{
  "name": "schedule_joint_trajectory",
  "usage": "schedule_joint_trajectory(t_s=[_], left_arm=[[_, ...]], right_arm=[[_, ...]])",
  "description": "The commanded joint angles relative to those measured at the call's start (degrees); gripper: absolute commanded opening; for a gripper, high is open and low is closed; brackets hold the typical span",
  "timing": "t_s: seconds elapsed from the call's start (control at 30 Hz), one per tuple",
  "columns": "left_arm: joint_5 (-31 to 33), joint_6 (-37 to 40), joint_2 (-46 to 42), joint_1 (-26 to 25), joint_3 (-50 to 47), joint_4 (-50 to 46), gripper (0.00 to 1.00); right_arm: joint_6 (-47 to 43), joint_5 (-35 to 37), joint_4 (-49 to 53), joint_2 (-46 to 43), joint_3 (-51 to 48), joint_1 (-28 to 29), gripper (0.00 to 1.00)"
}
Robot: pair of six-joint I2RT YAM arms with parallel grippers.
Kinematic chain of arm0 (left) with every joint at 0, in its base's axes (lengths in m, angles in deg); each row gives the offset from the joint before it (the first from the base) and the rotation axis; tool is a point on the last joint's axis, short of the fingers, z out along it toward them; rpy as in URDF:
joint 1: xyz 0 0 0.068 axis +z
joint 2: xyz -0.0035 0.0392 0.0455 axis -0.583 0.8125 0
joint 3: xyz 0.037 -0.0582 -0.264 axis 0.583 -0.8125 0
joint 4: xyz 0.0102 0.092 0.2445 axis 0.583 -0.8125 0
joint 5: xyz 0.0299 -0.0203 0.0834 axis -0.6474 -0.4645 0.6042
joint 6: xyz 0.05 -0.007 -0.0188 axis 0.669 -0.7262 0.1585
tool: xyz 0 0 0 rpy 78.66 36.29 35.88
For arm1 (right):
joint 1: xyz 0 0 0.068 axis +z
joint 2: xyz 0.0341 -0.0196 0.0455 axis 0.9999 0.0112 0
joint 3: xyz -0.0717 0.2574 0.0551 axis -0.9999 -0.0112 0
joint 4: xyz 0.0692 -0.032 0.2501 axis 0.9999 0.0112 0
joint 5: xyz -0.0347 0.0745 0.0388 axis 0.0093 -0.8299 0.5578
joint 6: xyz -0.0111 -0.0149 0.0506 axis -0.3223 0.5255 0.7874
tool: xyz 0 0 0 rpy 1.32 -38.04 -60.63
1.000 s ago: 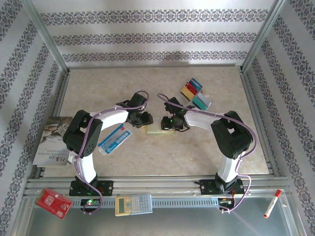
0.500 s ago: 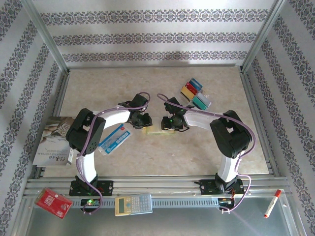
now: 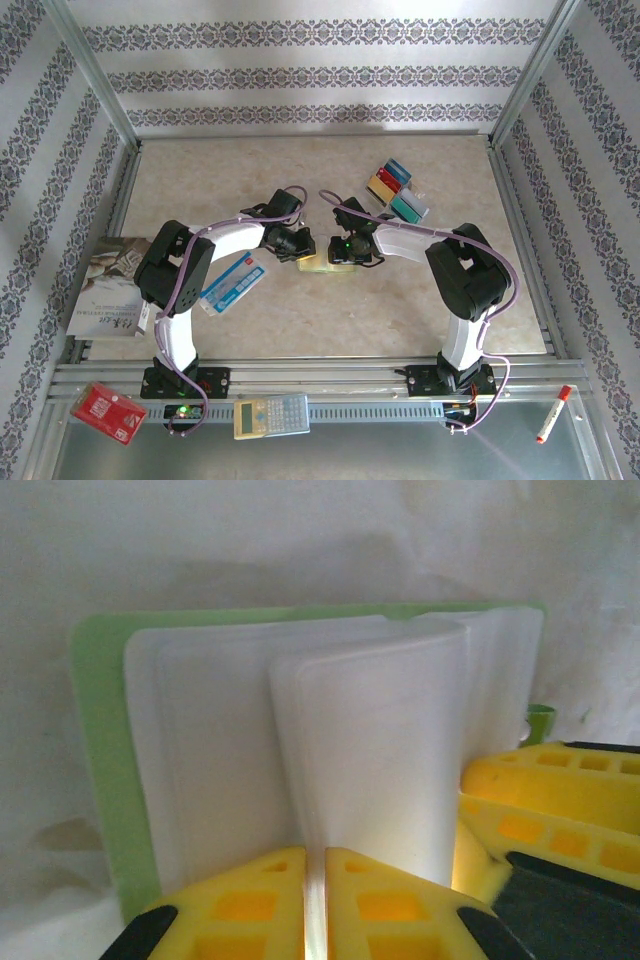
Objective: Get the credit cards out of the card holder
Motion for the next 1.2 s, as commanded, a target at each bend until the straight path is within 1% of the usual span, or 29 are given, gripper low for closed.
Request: schedule_joint_trajectory(t_s=[0.0,0.1,0.5,0.6,0.67,0.77,0.83,0.9,1.03,1.13,1.17], left_arm=[[-4.1,-0.9,1.9,-0.8,0.4,3.5,0.13],[-5.2,-1.4,2.6,-0.8,0.4,4.6,0.14],[-5.5,-3.2,6.0,-0.9,0.1,6.1,0.14],[-6.6,-3.7,5.8,-0.9,0.1,7.4,0.14],[-9.4,-4.2,5.6,-0.8,0.1,9.5,0.14],[-12.6,-7.1,4.2,0.1,-1.3,14.2,0.14],[-12.5,-7.7,1.9,1.0,-2.3,15.2,0.14],[-11.3,-6.8,-1.4,1.8,-2.8,14.0,0.15],[-7.1,-1.8,-9.1,3.1,-1.3,5.8,0.21],[-2.5,2.0,-14.4,4.0,0.3,-0.8,0.33],[-0.8,3.1,-16.0,4.4,0.6,-2.6,0.39]], right_arm=[[-0.1,0.3,1.5,2.7,-0.4,-0.1,0.33],[-0.1,0.0,1.4,2.3,-0.6,-0.3,0.33],[0.9,-2.4,-0.7,0.9,-2.2,-1.6,0.32],[1.0,-3.0,-0.8,0.9,-2.2,-1.9,0.32],[1.2,-3.5,-1.0,0.7,-2.3,-2.1,0.31],[1.5,-4.2,-1.4,-0.3,-2.4,-2.6,0.32],[1.8,-4.6,-2.0,-2.2,-2.7,-3.0,0.31],[2.1,-4.6,-2.6,-4.8,-3.0,-3.3,0.32],[2.5,-3.3,-3.2,-11.4,-3.2,-3.8,0.33],[2.4,-1.5,-3.4,-16.4,-3.5,-4.2,0.39],[2.2,-0.8,-3.7,-18.0,-3.8,-4.3,0.41]])
